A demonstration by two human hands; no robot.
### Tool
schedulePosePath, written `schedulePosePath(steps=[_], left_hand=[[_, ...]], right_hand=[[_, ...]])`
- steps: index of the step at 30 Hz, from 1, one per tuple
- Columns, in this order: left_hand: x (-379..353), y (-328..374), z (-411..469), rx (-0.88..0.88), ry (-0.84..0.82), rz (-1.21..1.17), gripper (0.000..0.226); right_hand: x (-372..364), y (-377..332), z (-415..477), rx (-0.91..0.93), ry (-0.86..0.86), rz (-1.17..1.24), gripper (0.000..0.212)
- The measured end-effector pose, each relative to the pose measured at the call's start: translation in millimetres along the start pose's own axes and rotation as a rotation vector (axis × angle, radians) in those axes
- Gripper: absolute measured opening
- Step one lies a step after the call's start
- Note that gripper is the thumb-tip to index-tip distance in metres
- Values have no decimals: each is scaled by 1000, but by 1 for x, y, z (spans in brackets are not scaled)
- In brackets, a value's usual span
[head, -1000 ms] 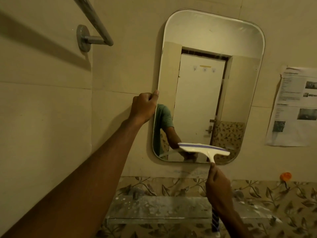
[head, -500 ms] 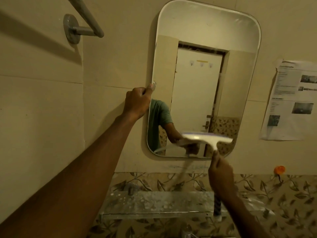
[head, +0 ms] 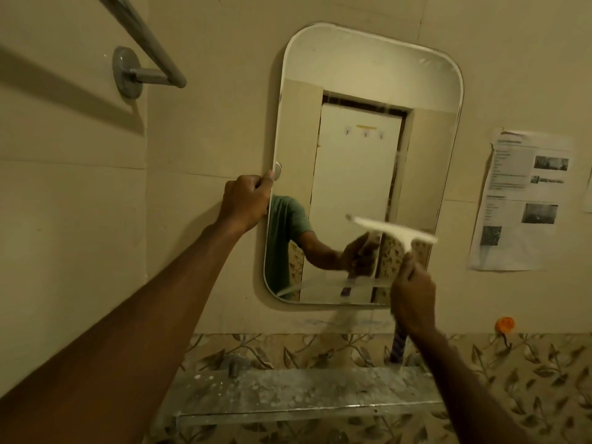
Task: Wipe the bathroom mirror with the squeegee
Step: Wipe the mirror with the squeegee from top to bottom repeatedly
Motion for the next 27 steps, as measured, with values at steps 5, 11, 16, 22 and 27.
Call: schedulePosePath(steps=[5,11,16,22,27], left_hand=[[2,5,15,120,-142,-22,47],[34,43,53,130,-36,-58,53],[49,102,92,-4,62,-148,48],[48,131,114,-83,165,-132,26],[45,125,125,-94,191,-158,23]], right_hand=[[-1,21,-37,-10,-56,-70,49],[42,-82,84,169,46,90,50],[41,-172,161,308,23,64,52],[14,-254,189,588,-25,-210,53],[17,-243,208,570,-37,-328,53]])
Point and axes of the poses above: each hand's wrist, its own z-axis towards the middle knuckle, its own x-axis out of the back of the hand, y = z × x, the point moved 9 cm from there along z, towards the middle knuckle, and after that the axes turned 3 degrees about z, right-handed, at the moved point
